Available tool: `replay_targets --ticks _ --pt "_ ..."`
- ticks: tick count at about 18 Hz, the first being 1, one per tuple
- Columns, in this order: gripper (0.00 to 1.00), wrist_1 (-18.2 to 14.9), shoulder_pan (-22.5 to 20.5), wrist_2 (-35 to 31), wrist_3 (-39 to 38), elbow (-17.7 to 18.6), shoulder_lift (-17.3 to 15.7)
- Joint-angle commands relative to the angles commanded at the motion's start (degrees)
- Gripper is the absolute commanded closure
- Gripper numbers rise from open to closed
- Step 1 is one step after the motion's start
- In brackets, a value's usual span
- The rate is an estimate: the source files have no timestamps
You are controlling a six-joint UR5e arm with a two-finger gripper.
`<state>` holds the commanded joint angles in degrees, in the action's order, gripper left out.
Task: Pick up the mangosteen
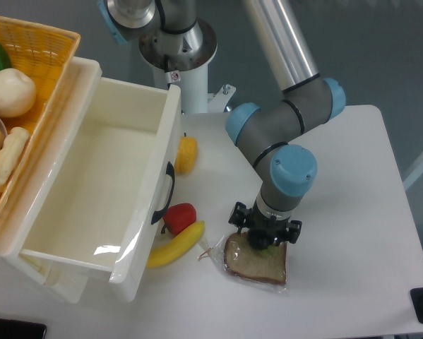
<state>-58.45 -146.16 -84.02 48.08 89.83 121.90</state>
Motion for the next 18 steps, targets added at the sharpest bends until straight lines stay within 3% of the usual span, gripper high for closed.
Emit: replay_targets --ticks 6,10,13,16,18 --pt "0.79 0.0 0.0 0.0 -0.1 -0.5 0.0" --pt "0.82 -0.1 -0.4 0.0 -0.2 -1.3 -0.6" --pt "0.87 -0.3 -0.4 -0.3 0.8 -4.8 -0.5" --pt "1.00 -0.4 -0.4 -0.3 7.6 -8.7 -0.8" --pt "1.00 -0.4 -0.4 -0.3 11.7 -9.0 -1.8"
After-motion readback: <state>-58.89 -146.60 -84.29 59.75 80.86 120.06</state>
